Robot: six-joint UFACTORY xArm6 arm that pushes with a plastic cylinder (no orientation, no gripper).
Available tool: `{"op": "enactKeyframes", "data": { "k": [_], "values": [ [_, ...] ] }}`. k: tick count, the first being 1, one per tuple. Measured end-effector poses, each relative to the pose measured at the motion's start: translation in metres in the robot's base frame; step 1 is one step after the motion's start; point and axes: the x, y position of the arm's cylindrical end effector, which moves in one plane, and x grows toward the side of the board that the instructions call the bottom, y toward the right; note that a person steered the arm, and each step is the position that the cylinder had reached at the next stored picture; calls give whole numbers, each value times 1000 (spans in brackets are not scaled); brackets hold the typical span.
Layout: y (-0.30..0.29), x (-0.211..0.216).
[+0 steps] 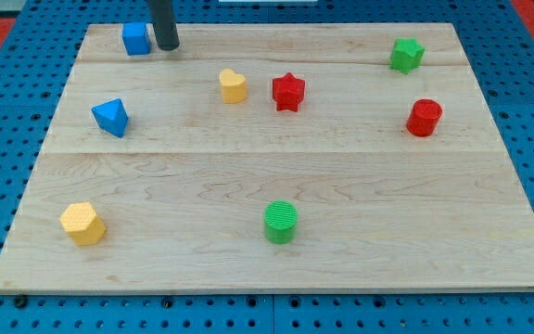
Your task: Slide the yellow heart towards the top center
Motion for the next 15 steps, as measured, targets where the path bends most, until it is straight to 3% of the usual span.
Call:
{"op": "enactKeyframes", "data": {
  "k": [1, 4, 6, 8, 11, 15],
  "values": [
    [0, 33],
    [31, 59],
    [31, 102],
    [74, 104],
    [81, 104],
    [107, 72]
  ]
}}
